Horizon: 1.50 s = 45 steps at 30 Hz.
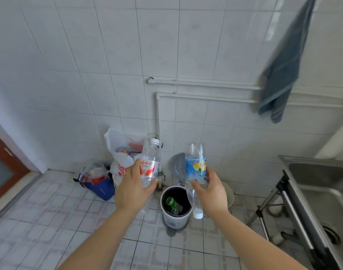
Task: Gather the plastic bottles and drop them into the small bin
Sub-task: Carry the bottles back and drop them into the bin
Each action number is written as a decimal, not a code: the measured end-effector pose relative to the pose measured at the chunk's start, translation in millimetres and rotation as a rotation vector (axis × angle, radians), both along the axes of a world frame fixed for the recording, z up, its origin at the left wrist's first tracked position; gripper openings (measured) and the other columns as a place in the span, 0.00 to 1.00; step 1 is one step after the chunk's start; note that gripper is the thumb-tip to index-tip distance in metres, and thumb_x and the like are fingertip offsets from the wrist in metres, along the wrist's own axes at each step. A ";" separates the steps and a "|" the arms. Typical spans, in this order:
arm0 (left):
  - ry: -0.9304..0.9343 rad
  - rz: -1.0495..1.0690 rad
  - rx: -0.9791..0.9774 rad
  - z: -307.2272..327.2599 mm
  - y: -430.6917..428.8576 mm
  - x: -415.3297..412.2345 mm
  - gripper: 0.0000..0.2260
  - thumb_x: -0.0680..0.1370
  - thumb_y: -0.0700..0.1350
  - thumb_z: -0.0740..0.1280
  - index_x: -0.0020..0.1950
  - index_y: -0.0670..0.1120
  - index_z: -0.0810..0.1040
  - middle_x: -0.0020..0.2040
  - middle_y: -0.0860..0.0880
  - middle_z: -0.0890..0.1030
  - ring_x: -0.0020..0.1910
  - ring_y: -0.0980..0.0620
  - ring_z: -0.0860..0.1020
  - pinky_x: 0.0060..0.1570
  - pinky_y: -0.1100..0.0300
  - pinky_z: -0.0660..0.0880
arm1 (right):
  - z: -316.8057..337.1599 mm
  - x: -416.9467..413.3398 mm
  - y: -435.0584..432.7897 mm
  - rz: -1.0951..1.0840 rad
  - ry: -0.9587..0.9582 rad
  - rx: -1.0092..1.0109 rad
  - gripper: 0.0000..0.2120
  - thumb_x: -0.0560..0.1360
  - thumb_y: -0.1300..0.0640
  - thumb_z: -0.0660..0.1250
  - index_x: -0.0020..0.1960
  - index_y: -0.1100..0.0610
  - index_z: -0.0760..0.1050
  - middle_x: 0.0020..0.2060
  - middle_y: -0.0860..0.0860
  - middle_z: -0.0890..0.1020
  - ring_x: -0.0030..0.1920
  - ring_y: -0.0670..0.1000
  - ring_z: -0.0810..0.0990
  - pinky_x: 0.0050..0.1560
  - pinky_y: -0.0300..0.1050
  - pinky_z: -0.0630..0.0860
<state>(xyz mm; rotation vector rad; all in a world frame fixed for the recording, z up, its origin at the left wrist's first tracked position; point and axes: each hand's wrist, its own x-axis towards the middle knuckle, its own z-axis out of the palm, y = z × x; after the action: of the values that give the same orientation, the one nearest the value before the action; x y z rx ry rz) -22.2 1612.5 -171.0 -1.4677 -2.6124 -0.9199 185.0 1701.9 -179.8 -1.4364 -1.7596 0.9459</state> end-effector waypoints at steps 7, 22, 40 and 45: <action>-0.030 0.034 -0.093 -36.3 77.0 -0.1 0.35 0.70 0.63 0.64 0.71 0.50 0.56 0.63 0.47 0.73 0.53 0.44 0.76 0.36 0.55 0.68 | -32.8 -4.1 83.7 0.020 -0.051 -0.067 0.29 0.70 0.47 0.70 0.68 0.50 0.66 0.59 0.47 0.78 0.57 0.47 0.75 0.51 0.46 0.74; -0.179 -0.074 -0.385 -173.2 221.3 -68.0 0.37 0.71 0.64 0.63 0.74 0.51 0.52 0.65 0.49 0.71 0.58 0.47 0.74 0.46 0.51 0.75 | -159.7 -54.6 208.5 -0.095 -0.193 -0.332 0.24 0.70 0.49 0.71 0.64 0.47 0.68 0.52 0.44 0.80 0.49 0.46 0.78 0.45 0.45 0.75; -0.303 -0.071 -0.669 -383.1 274.4 -124.4 0.33 0.70 0.63 0.65 0.71 0.54 0.59 0.59 0.52 0.75 0.50 0.51 0.78 0.36 0.60 0.71 | -390.0 -89.7 239.0 -0.051 -0.434 -0.755 0.25 0.71 0.49 0.69 0.66 0.47 0.67 0.55 0.44 0.79 0.49 0.45 0.76 0.46 0.42 0.72; -0.353 -0.015 -0.757 -431.2 270.7 -107.4 0.34 0.70 0.65 0.62 0.72 0.54 0.57 0.61 0.52 0.74 0.53 0.51 0.77 0.39 0.59 0.72 | -440.7 -81.6 241.8 0.049 -0.515 -0.832 0.24 0.72 0.50 0.69 0.66 0.47 0.67 0.56 0.48 0.78 0.49 0.48 0.76 0.47 0.42 0.71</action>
<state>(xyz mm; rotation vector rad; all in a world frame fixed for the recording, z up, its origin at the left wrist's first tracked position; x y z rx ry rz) -129.6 1883.3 -602.3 -1.5328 -3.4516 -0.1675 103.4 1943.8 -620.6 -2.3283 -1.8325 1.5484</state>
